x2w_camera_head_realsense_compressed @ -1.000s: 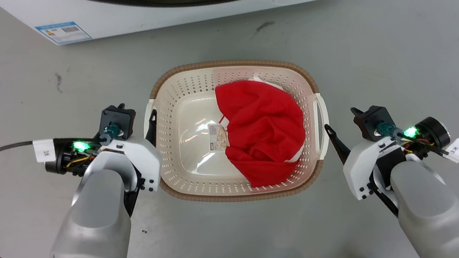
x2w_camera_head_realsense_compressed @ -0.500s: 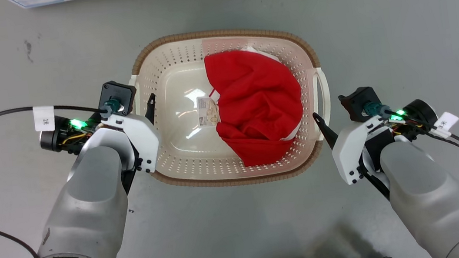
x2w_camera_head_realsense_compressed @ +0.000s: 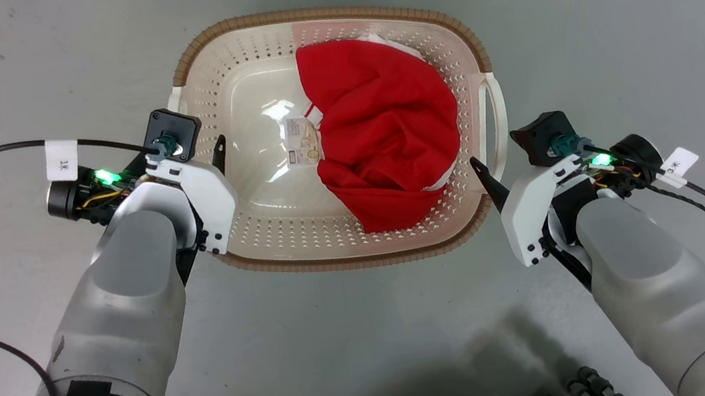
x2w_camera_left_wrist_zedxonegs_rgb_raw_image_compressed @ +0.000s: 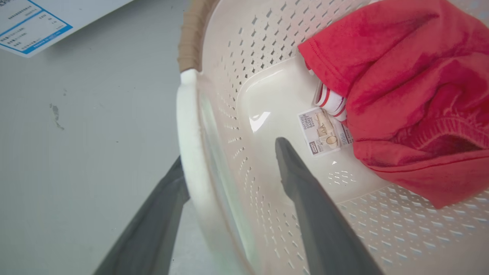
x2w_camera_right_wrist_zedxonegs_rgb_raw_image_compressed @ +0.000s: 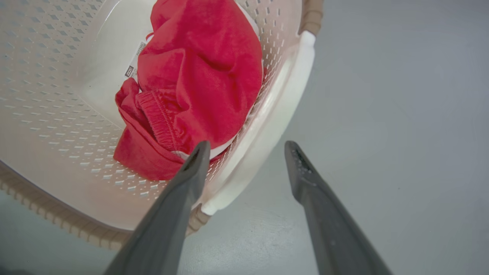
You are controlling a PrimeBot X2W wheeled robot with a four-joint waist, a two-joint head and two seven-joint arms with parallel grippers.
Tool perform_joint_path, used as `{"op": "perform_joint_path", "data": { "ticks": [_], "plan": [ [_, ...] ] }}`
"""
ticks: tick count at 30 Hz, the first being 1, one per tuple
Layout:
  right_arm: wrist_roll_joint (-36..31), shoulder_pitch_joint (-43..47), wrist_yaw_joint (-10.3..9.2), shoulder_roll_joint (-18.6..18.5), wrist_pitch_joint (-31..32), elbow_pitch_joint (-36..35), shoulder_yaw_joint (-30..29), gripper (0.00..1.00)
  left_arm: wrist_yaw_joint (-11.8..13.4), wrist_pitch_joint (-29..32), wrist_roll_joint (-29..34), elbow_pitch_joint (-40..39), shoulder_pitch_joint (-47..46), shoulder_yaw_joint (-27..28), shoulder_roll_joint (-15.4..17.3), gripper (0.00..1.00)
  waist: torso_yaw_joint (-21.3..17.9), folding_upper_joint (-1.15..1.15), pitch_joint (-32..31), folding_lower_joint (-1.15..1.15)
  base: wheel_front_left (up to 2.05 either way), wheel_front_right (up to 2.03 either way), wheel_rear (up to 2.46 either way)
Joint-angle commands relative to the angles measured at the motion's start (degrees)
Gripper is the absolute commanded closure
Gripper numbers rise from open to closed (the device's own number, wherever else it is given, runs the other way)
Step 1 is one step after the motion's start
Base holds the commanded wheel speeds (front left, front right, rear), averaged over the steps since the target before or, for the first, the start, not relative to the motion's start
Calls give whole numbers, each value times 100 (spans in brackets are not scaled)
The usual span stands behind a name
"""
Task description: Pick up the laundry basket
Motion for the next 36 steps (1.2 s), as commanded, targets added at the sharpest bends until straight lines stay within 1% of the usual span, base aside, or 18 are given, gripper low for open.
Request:
{"op": "perform_joint_path", "data": {
  "ticks": [1, 8, 9, 10, 11, 18, 24, 25, 26, 36],
  "plan": [
    [74, -124, -4, 1, 20, 9, 38, 0, -4, 12, -16, 9, -98, -30, 17, 0, -12, 0, 50, 0, 0, 0, 0],
    [286, -181, -4, 1, 64, 62, 211, 0, -4, 123, -87, 36, -152, -165, 25, 0, -23, 0, 186, 0, 0, 0, 0],
    [312, -195, -4, 1, 72, 64, 236, 16, -4, 168, -81, 38, -157, -189, 32, 14, -24, 0, 197, 0, 0, 0, 0],
    [347, -211, -4, 1, 71, 67, 256, 59, -4, 193, -84, 37, -172, -214, 42, 73, -24, 0, 209, 0, 0, 0, 0],
    [369, -224, -4, 1, 75, 72, 273, 100, -4, 223, -106, 39, -174, -234, 38, 100, -24, 0, 221, 0, 0, 0, 0],
    [486, -269, -3, -2, 49, 107, 345, 100, -12, 237, -160, 47, -192, -358, 64, 100, -11, 0, 220, 0, 0, 0, 0],
    [516, -243, -3, -3, 67, 185, 411, 100, -11, 223, -268, 44, -89, -405, 2, 100, 24, 0, 36, 0, 0, 0, 0],
    [520, -233, -3, -2, 76, 198, 421, 100, -11, 229, -291, 44, -61, -406, -11, 100, 34, 0, -19, 0, 0, 0, 0],
    [514, -190, -3, -1, 121, 244, 461, 100, -11, 269, -360, 48, 51, -420, -61, 100, 69, 0, -226, 0, 0, 0, 0],
    [607, 12, -3, 7, 385, 330, 633, 100, -26, 528, -712, 50, 582, -494, -210, 100, 221, 0, -1081, 0, 0, 0, 0]
  ]
}}
